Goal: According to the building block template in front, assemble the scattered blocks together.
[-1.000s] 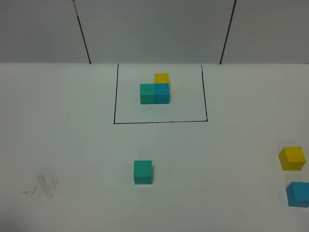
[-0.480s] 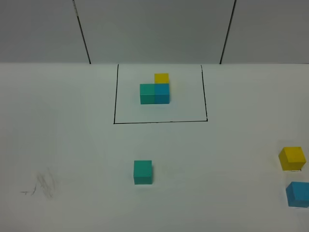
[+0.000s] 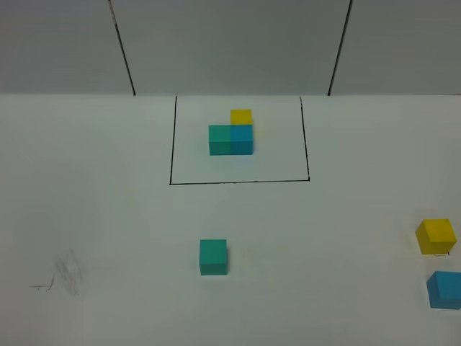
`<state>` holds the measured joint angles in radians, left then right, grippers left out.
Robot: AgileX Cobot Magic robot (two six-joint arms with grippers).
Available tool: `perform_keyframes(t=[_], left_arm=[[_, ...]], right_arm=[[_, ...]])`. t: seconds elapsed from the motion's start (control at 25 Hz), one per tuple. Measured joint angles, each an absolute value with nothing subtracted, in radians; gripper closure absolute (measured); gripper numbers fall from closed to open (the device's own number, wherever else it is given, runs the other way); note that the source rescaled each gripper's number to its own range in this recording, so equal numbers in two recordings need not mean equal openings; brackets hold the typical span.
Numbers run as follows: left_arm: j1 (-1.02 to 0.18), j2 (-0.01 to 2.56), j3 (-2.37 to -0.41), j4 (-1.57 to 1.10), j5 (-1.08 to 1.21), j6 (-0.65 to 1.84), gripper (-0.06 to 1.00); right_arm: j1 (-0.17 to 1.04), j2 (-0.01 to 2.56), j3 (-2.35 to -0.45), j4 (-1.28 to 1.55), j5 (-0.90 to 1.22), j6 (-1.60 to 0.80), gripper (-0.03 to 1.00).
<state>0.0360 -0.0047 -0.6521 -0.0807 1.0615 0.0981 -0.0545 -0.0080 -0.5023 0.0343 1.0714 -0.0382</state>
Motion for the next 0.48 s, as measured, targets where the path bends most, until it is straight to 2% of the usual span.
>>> perform_keyframes(t=[0.28,0.48], left_arm=[[0.043,-0.005,-0.521,-0.037,1.067,0.000,0.42],[0.043,-0.005,-0.507,0.000,1.068,-0.030,0.42]], right_arm=[[-0.054,-0.008,-0.502,0.034,1.071,-0.038,0.97],[-0.054,-0.008,-0.502,0.034,1.071,-0.038,0.97]])
